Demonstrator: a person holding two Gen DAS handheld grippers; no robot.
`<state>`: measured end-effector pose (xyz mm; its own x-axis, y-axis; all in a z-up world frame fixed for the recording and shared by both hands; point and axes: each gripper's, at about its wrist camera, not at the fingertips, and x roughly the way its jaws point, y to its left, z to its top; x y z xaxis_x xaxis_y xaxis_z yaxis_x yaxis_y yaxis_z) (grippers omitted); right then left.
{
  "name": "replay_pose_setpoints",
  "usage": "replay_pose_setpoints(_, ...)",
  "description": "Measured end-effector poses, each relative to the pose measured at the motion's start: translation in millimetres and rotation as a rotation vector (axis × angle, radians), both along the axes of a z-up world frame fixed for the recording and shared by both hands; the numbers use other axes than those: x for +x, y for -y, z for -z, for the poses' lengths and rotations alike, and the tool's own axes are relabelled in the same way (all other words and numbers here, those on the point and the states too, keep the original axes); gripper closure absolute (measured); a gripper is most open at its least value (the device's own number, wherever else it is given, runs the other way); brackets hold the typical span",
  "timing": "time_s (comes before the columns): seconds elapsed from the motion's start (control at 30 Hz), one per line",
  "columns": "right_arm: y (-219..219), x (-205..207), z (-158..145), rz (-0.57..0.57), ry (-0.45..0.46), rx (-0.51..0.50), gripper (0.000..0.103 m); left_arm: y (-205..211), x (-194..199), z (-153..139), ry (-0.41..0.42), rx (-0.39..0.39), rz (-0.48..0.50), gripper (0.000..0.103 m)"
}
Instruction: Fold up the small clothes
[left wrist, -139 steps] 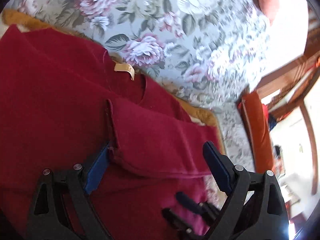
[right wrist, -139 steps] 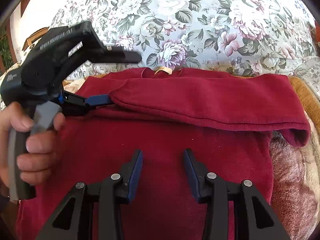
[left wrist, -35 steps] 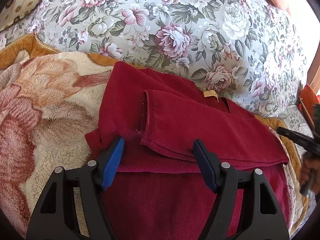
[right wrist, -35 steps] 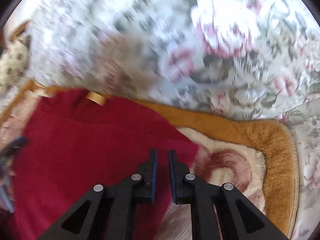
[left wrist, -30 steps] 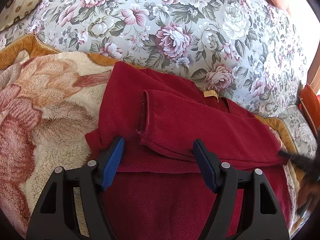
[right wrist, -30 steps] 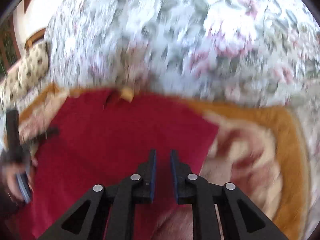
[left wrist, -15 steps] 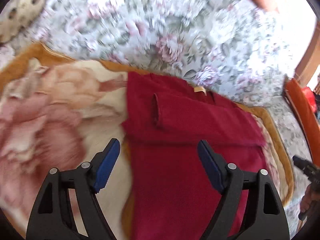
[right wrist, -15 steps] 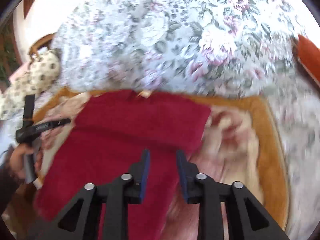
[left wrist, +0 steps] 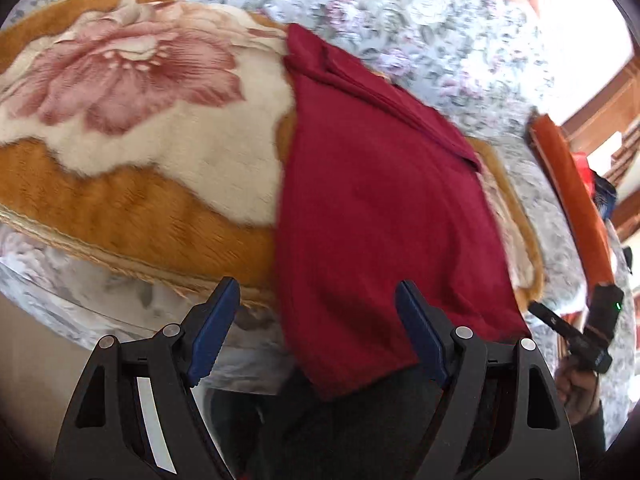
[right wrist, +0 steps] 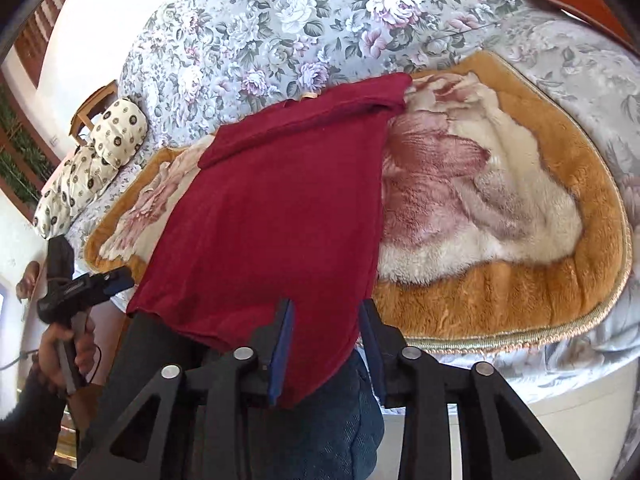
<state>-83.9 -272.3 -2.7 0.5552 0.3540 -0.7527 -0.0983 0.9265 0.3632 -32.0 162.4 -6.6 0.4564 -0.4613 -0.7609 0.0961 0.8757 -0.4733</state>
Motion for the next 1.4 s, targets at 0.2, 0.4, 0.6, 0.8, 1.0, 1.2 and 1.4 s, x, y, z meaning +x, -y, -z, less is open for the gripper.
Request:
replay_pose_setpoints(0.2,8.5,1.3,20.8,0.046,-0.077,0.104,0.065,-2.3,-4.3,20.5,-0.052,-0.071,0.007,0.023)
replay_pose_setpoints(0.4,19.4,-6.8,39.6,0.081,-0.105,0.345,0.065,-16.1,-7.8,39.0,-0.110,-0.217,-0.028,0.023)
replay_pose_setpoints(0.6,3.7,-6.1,31.3,0.024,-0.049,0.339,0.079,-13.8,-10.5,36.6,-0.087,-0.287,-0.013,0.023)
replay_pose_setpoints(0.8,1.8,-5.3,28.8,0.022,-0.037,0.313,0.086,-7.2,-2.7,32.8,-0.081,-0.296,0.000,0.056)
replay_pose_setpoints(1.0,4.5,-1.5,33.1,0.028,-0.048,0.349,0.087,-3.4,-2.7,31.3,-0.073,-0.228,-0.027,0.095)
replay_pose_setpoints(1.2,0.6,-24.4,4.9,-0.064,0.054,0.325,0.097,-7.9,-28.9,-6.1,0.035,-0.222,-0.018,0.097)
replay_pose_setpoints(1.4,4.5,-57.8,-42.5,-0.150,0.130,0.347,0.097,-25.9,-67.6,-59.2,0.156,-0.258,-0.010,0.097)
